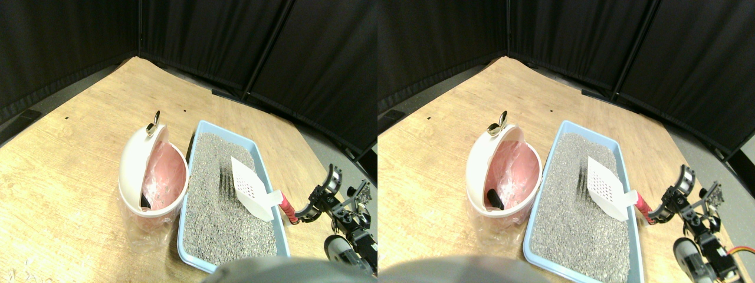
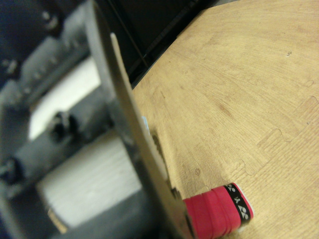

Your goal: Scoop (unimanual)

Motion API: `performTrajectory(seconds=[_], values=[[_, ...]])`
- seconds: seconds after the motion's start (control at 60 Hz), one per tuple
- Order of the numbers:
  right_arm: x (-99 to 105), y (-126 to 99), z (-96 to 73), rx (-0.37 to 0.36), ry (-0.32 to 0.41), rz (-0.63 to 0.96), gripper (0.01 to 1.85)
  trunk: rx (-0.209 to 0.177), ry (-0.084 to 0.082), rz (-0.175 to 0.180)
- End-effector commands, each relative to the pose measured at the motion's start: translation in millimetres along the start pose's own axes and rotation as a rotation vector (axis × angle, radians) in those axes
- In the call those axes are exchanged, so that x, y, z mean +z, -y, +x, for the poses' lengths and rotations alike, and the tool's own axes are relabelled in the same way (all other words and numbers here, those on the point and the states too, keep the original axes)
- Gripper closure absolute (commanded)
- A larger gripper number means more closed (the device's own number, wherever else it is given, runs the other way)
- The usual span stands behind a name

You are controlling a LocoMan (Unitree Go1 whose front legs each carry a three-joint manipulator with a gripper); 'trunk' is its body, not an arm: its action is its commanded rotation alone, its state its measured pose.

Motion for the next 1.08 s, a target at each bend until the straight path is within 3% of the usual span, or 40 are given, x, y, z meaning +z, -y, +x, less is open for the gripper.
performTrajectory(seconds=[0.017, 0.083, 0.117, 0.15, 0.183, 0.25, 0.283, 0.317, 0.333, 0.35, 0.667, 0.8, 1.083], values=[[11.6, -7.9, -10.7, 0.03, 0.038, -0.001, 0.35, -0.006, 0.008, 0.003], [14.1, -9.0, -17.4, 0.044, 0.065, -0.005, 0.42, -0.014, 0.007, 0.009], [14.2, -8.7, -20.6, 0.057, 0.121, 0.001, 0.48, -0.021, 0.007, 0.016], [14.1, -8.8, -23.1, 0.098, 0.159, 0.006, 0.75, -0.025, 0.008, 0.02], [15.0, -9.3, -25.3, 0.103, 0.16, 0.004, 0.82, -0.032, 0.007, 0.026], [13.7, -9.1, -28.5, 0.134, 0.2, 0.0, 1.48, -0.041, 0.006, 0.035], [13.3, -9.9, -31.5, 0.096, 0.21, 0.002, 1.51, -0.047, 0.005, 0.041], [12.9, -9.8, -32.3, 0.109, 0.218, -0.002, 1.58, -0.052, 0.005, 0.045], [12.0, -9.4, -33.6, 0.14, 0.234, -0.007, 1.71, -0.053, 0.004, 0.046], [10.2, -8.3, -35.9, 0.168, 0.255, 0.006, 1.74, -0.058, 0.004, 0.053], [3.8, 1.7, -55.2, 0.161, 0.294, -0.024, 1.74, -0.106, 0.006, 0.102], [3.6, 5.6, -56.7, 0.185, 0.313, -0.024, 1.74, -0.101, 0.009, 0.112], [6.2, 10.8, -54.1, 0.152, 0.326, -0.021, 1.74, -0.105, 0.006, 0.116]])
